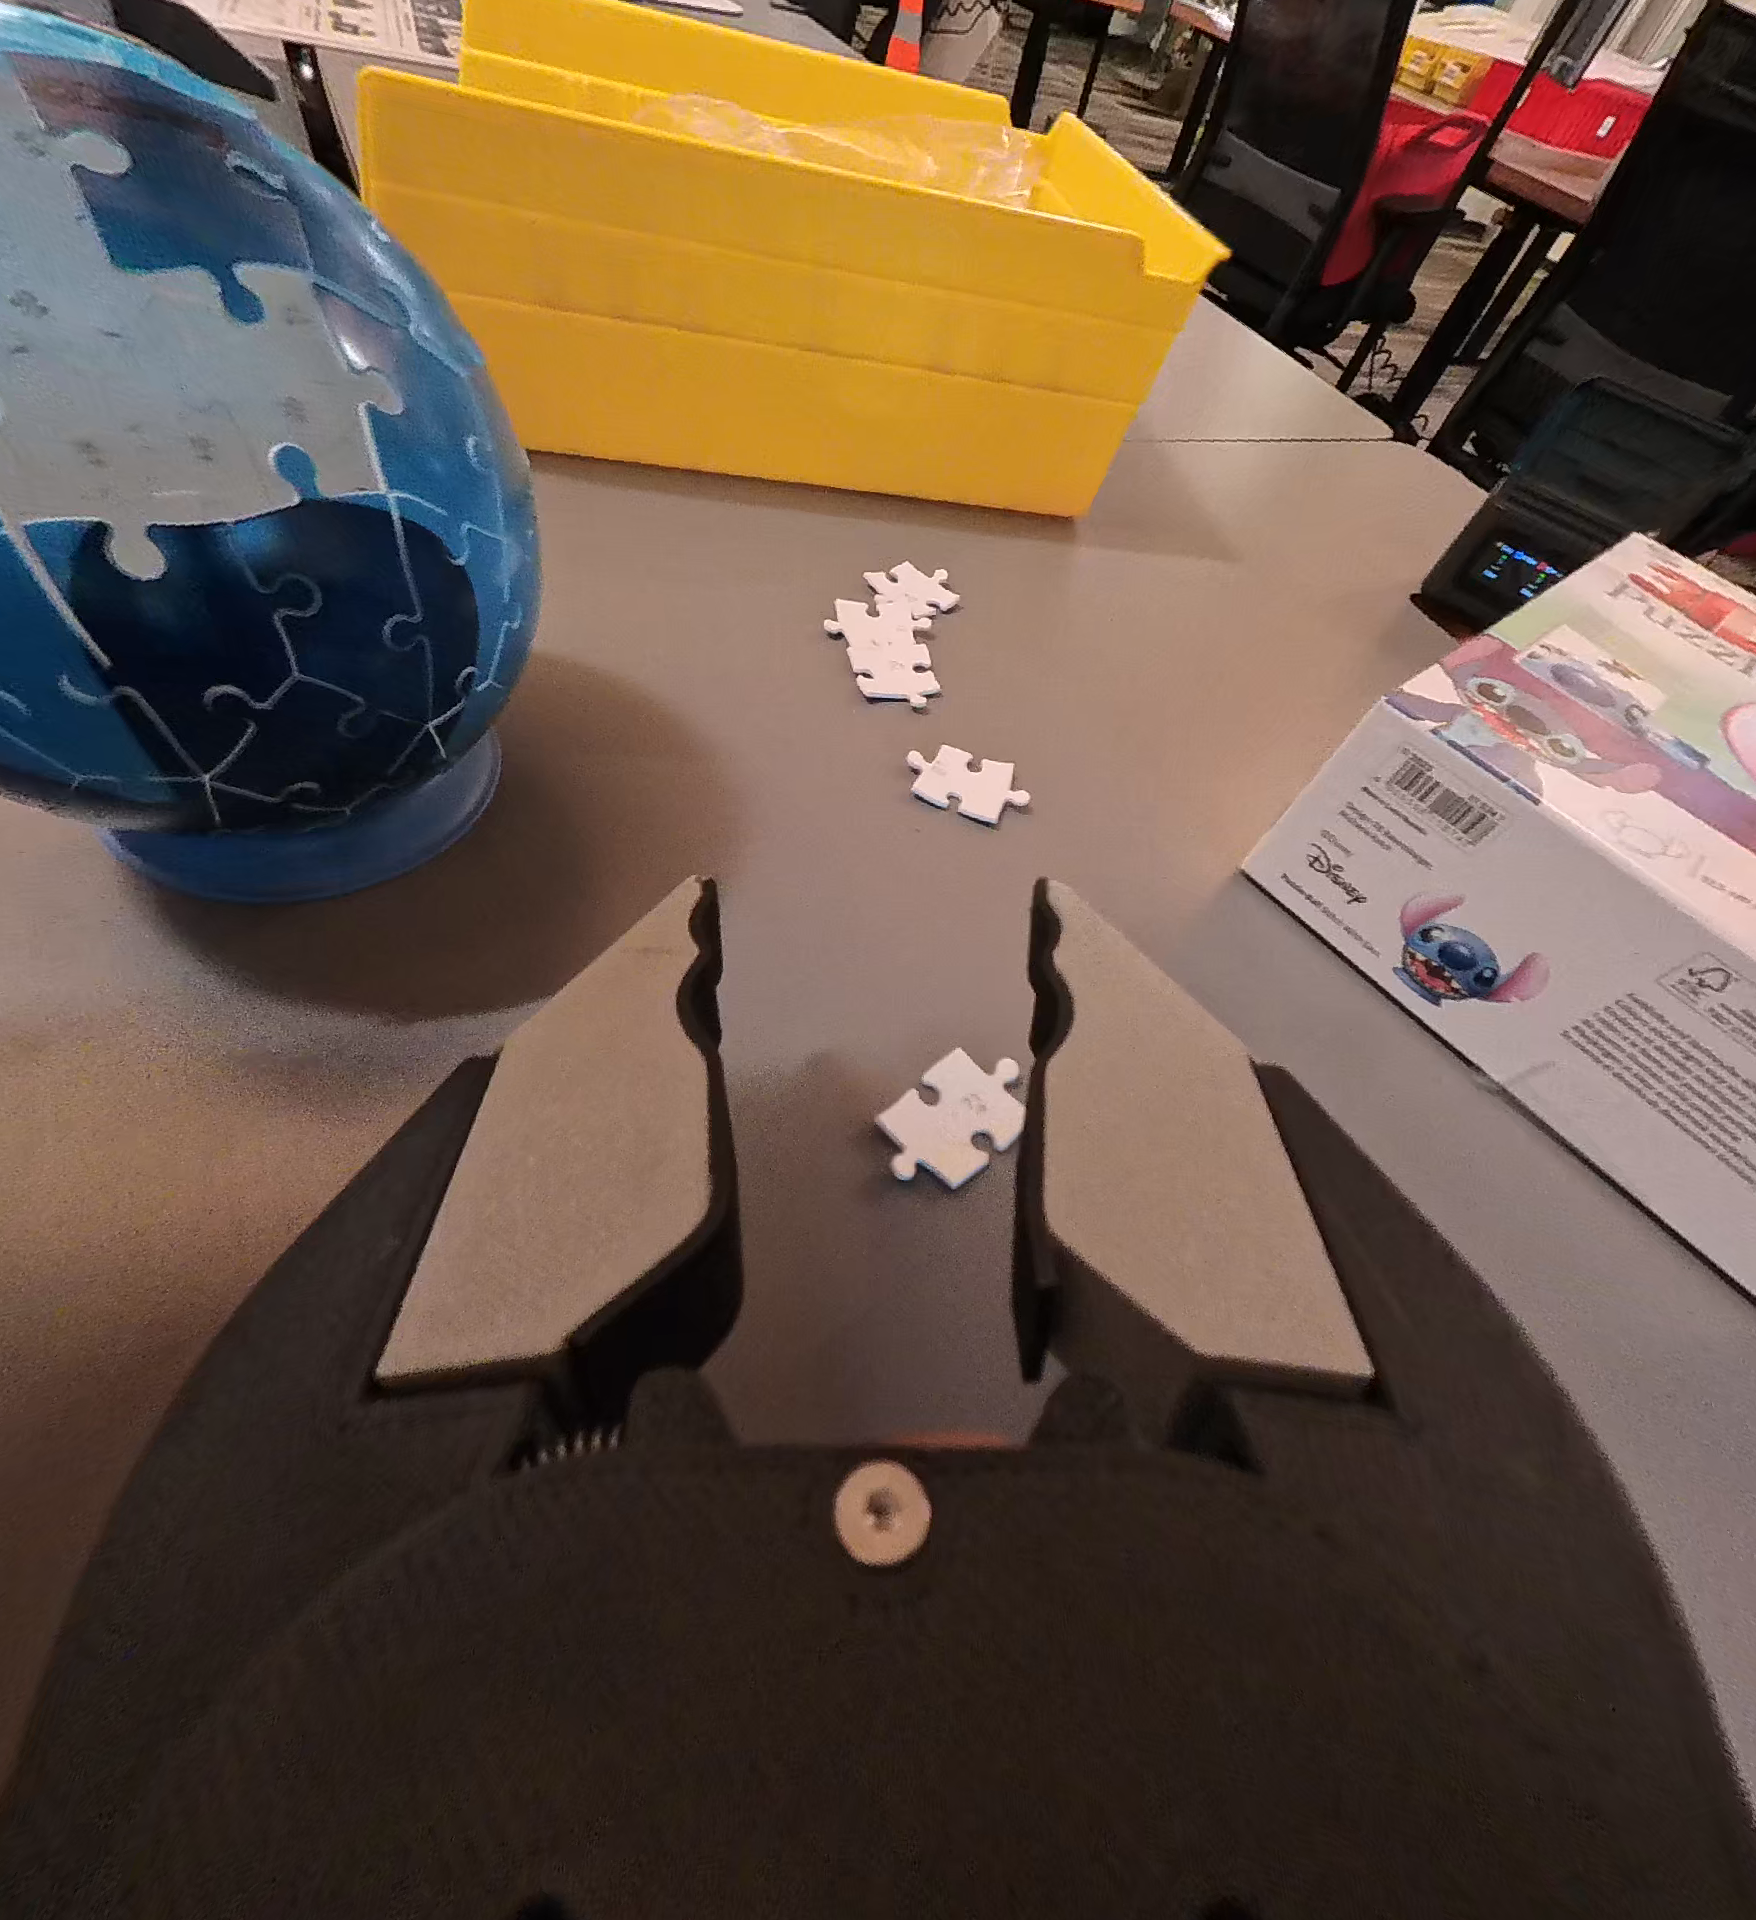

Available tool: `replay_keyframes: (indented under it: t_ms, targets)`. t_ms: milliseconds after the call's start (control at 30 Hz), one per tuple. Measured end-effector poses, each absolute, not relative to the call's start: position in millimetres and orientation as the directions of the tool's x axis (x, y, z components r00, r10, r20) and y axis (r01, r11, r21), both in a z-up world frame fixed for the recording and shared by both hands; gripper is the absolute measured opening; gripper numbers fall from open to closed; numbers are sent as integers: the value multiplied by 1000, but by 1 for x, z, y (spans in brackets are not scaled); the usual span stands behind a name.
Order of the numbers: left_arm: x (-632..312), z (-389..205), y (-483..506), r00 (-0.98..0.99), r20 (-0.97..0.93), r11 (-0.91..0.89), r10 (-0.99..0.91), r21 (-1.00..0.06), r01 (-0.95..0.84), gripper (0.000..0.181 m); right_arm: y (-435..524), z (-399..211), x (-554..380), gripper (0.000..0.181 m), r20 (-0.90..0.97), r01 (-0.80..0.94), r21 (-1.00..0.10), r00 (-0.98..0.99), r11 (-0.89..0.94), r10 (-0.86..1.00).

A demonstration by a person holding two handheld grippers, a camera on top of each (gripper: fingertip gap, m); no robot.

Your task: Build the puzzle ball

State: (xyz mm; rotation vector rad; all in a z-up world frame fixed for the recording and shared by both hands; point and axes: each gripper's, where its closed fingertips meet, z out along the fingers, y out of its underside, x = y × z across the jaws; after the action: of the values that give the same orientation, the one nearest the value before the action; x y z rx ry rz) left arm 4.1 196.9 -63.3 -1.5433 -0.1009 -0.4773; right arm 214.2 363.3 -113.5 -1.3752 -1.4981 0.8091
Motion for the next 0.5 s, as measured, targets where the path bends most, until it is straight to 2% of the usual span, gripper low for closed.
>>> replay_keyframes:
  t_ms: [233, 400, 500]
  targets:
    - [3, -53, 188, 916, 322, 38, -238, -940, 340, 44, 366, -111, 217, 57, 181, 363, -920, 57, 149, 982]
    - [5, -50, 185, 943, 261, 77, -208, -956, 282, 42, 354, -101, 217, 59, 69, 326, -944, 42, 51, 997]
    - [7, -51, 186, 940, 263, 66, -218, -957, 283, 42, 353, -99, 221, 60, 155, 342, -931, 50, 129, 987]
